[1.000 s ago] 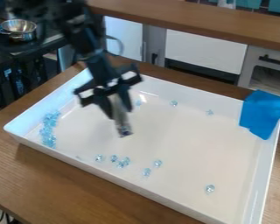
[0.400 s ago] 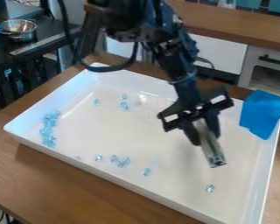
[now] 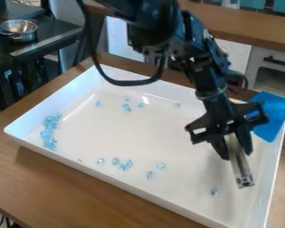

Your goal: Sweep into pile

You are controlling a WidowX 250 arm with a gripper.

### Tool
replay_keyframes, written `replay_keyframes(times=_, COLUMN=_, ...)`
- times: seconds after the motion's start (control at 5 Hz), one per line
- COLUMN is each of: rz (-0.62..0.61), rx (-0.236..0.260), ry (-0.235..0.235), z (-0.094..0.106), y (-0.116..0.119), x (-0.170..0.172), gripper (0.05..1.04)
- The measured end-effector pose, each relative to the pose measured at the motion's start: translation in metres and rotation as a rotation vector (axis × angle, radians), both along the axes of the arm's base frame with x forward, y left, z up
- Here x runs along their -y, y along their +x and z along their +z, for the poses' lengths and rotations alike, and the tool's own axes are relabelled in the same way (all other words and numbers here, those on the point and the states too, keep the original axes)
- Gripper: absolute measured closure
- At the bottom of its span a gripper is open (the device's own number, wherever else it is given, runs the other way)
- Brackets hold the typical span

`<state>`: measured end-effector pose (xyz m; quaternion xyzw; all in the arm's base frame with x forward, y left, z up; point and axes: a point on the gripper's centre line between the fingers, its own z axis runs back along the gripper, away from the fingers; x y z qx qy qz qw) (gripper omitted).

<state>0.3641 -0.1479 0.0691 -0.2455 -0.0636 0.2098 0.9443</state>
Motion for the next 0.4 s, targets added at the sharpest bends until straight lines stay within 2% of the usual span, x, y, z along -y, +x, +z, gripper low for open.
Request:
replay_keyframes(times=0.2, rz=-0.059, rx=-0.002, ry=0.013, z=-0.0115, y=0.0035, x=0.0026, gripper=0.702)
replay_keyframes(times=0.4, rz=-0.099, rx=0.019, ry=0.049, z=-0.0166, y=0.0000, x=0.0039, gripper=0.702)
